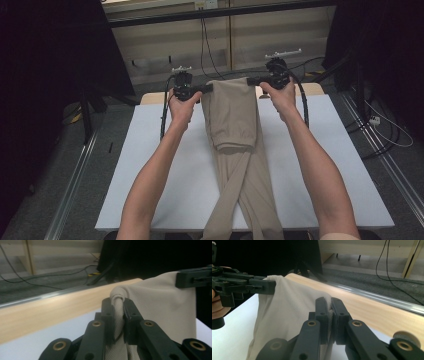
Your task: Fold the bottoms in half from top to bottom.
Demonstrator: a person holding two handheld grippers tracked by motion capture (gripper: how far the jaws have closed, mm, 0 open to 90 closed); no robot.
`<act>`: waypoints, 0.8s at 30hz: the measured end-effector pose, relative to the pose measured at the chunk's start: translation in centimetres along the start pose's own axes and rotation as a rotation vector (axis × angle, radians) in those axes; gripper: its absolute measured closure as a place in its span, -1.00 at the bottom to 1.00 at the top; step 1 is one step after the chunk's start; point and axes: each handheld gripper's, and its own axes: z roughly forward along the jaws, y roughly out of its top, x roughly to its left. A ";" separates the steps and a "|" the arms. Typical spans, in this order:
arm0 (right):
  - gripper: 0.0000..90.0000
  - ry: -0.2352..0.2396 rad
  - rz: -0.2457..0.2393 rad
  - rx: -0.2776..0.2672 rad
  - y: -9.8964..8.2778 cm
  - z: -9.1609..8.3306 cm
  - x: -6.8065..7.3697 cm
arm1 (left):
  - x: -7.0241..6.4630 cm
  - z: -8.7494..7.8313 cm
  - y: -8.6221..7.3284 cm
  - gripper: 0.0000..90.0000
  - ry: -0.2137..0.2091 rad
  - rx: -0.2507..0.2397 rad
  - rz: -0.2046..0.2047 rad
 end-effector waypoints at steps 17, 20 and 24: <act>0.09 -0.120 0.020 0.026 -1.0 1.3 -0.6 | 0.4 -0.2 -1.8 -0.26 0.062 0.074 0.036; 0.09 -0.059 0.004 0.012 -2.8 0.0 0.3 | -1.1 -1.2 -3.9 -0.27 0.010 0.084 0.080; 0.11 0.006 -0.039 0.017 -6.1 -1.9 2.2 | -3.4 -2.5 -7.7 -0.38 -0.001 0.162 0.140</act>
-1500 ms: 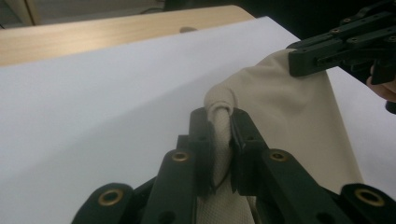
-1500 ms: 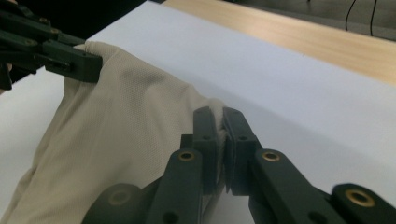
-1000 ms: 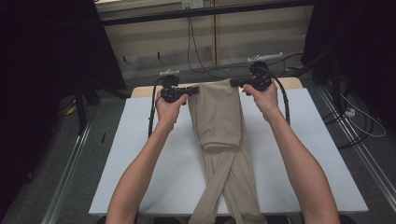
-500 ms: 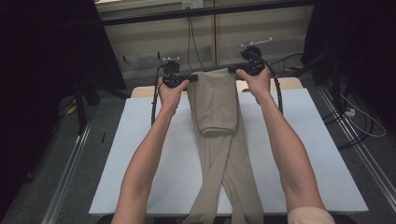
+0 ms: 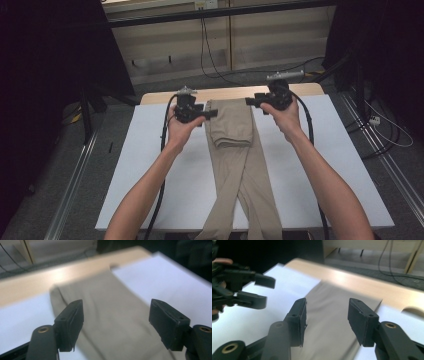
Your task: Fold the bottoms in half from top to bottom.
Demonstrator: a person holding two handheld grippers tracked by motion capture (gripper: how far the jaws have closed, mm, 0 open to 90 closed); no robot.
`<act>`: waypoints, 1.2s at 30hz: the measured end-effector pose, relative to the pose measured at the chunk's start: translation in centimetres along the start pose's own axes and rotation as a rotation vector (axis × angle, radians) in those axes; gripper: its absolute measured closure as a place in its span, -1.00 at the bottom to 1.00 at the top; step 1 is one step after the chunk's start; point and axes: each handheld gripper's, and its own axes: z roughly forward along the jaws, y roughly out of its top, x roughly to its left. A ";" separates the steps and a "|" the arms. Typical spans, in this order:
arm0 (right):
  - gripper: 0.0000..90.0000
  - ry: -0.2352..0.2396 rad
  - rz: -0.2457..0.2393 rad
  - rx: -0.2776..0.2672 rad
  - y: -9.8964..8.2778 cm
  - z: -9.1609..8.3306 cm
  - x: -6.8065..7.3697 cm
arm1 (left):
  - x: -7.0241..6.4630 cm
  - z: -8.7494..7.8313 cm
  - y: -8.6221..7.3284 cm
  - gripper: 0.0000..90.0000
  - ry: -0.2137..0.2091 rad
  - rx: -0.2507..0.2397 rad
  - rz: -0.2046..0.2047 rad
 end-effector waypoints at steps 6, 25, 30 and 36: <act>0.07 0.059 -0.072 0.069 -5.6 -3.8 4.1 | -4.0 -3.3 -5.6 -0.43 -0.086 0.072 0.047; 0.35 0.140 -0.246 0.385 -18.8 -8.2 16.6 | -14.1 -7.6 -15.9 0.36 -0.276 0.314 0.222; 0.55 0.156 -0.293 0.383 -19.1 -7.7 17.0 | -14.1 -7.7 -15.5 0.99 -0.299 0.324 0.243; 0.84 0.184 -0.285 0.384 -19.1 -7.3 17.3 | -13.0 -8.3 -15.1 1.00 -0.362 0.281 0.146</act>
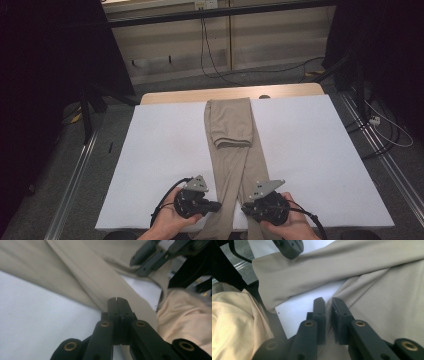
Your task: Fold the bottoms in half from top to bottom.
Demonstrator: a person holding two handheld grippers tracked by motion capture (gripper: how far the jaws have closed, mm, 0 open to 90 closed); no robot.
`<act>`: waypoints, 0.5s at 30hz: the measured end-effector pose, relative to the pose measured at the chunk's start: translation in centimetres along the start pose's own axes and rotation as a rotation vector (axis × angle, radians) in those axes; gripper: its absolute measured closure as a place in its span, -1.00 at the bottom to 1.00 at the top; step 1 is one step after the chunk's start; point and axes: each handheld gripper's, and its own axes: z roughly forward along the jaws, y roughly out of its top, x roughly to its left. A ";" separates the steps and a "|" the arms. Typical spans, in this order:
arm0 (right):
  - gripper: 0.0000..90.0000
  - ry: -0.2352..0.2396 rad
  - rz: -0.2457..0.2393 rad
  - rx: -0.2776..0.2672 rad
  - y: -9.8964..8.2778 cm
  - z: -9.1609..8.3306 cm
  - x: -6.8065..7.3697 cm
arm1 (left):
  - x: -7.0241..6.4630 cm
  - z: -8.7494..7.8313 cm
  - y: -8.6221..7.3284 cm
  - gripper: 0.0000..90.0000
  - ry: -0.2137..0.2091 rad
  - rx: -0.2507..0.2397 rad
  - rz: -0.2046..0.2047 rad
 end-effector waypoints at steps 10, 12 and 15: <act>0.98 0.047 0.028 0.001 0.9 1.0 0.2 | -0.4 -2.6 2.2 1.00 -0.101 -0.187 -0.053; 0.98 0.056 0.036 -0.013 1.8 0.6 0.6 | -0.8 -2.9 2.9 1.00 -0.094 -0.200 -0.024; 0.98 0.063 0.032 -0.014 2.5 0.8 1.0 | -1.2 -2.9 3.7 1.00 -0.109 -0.217 -0.014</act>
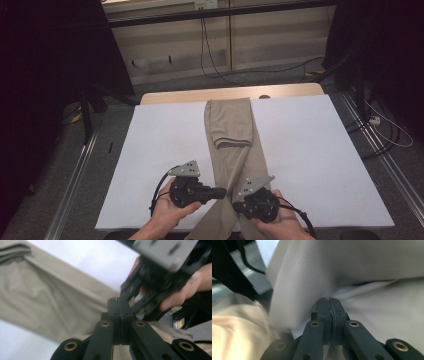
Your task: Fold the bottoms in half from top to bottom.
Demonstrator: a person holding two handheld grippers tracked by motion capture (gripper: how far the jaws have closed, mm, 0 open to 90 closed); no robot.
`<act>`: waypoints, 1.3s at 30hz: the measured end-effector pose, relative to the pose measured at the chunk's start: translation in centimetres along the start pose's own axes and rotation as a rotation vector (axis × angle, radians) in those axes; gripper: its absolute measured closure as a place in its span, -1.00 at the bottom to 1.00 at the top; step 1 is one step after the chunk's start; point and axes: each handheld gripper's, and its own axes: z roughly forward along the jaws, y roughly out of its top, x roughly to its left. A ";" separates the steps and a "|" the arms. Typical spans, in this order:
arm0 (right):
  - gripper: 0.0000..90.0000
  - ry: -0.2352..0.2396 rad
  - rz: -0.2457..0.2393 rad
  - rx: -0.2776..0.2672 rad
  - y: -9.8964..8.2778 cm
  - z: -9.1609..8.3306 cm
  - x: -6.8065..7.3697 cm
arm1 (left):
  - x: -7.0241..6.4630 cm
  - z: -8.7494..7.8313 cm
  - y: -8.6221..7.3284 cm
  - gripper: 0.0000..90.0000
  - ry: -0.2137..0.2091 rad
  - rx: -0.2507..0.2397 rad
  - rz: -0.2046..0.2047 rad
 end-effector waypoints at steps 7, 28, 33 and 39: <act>0.91 0.074 0.034 -0.013 -0.6 1.8 0.6 | -0.5 1.2 0.4 1.00 -0.022 0.008 0.004; 0.36 -0.159 0.207 -0.180 -4.3 -5.8 -5.4 | -2.3 10.4 -0.7 1.00 -0.095 0.160 0.015; 0.29 -0.148 0.204 -0.147 -3.9 -4.9 -5.1 | -1.6 9.4 -1.8 0.57 -0.082 0.176 -0.021; 0.33 -0.105 0.164 -0.080 -3.0 -3.1 -4.5 | 0.3 5.4 -2.5 0.63 0.026 0.135 -0.017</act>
